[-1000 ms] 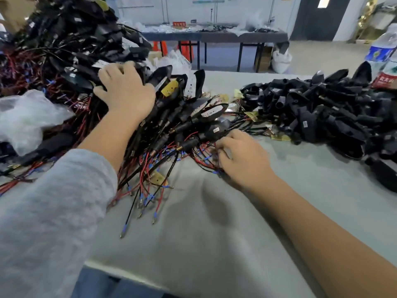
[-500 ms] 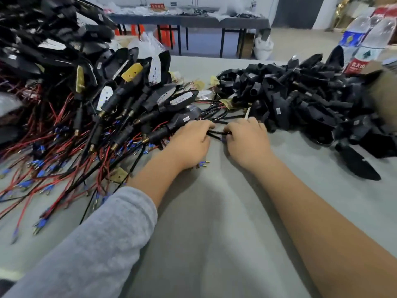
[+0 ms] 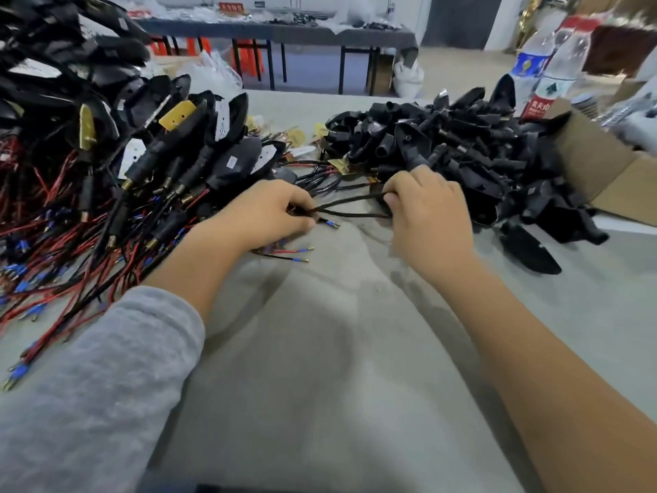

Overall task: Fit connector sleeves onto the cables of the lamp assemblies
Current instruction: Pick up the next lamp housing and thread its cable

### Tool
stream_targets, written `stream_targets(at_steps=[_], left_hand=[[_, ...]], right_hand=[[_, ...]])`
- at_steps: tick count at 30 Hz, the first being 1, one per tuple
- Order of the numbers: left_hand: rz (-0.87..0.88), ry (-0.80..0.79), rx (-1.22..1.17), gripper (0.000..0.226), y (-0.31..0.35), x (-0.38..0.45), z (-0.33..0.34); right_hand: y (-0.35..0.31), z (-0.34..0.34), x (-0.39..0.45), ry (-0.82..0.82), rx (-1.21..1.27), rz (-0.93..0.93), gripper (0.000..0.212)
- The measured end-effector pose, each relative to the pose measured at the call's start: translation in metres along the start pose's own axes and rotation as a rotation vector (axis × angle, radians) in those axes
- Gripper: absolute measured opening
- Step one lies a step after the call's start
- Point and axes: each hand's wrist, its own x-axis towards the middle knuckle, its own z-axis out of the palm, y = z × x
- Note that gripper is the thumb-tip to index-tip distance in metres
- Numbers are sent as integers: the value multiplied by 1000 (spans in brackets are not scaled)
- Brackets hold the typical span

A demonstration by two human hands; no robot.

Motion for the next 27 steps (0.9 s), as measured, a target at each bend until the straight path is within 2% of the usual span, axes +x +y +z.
stream_targets(at_steps=[3,7,11,14,17,18,21,24,27], left_hand=[[3,-45,74,15,3,-6,-6],[-10,-42,132,17,5,-9,-4],[-14,-8,132,22,11,-9,-10],[-37,-102,196,25,16,-8,-13],[20,-3,381,21,31,-3,-7],[63,40,361,20,38,0,-3],[141,104,177,18,63,6,17],[181,172,97,16,81,13,41],[55,337,-151,15,90,17,67]], right_hand=[[11,-9,2,148,-47,98,20],[16,-15,1,258,-150,50,22],[34,-20,-1,248,-232,20,26],[56,-26,-2,238,-242,172,28],[70,-26,-5,176,-256,287,31],[70,-26,-6,161,-258,303,31],[58,-25,-3,113,-145,191,28],[32,-15,-2,-71,98,-23,25],[18,2,-7,-178,163,40,24]])
